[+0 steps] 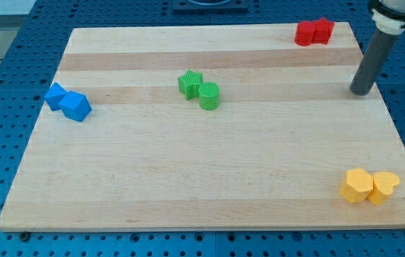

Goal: Push the red blocks towards center of the board

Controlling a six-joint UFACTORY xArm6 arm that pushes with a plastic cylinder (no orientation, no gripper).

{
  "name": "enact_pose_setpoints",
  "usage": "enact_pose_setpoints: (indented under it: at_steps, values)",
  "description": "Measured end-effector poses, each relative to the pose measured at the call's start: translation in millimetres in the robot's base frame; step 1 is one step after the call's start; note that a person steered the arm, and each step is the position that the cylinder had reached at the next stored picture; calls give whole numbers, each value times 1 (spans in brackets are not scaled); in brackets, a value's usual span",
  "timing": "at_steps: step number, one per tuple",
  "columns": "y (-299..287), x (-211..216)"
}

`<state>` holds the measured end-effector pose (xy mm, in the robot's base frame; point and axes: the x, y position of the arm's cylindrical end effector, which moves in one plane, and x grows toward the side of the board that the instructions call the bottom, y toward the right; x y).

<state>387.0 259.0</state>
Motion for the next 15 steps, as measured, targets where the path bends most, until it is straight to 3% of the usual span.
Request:
enact_pose_setpoints:
  at_steps: [1, 2, 3, 4, 7, 13, 15]
  values:
    - [2, 0]
    - [22, -36]
    - [42, -100]
    - [46, -122]
    - [10, -183]
    - [-59, -173]
    - [-59, -151]
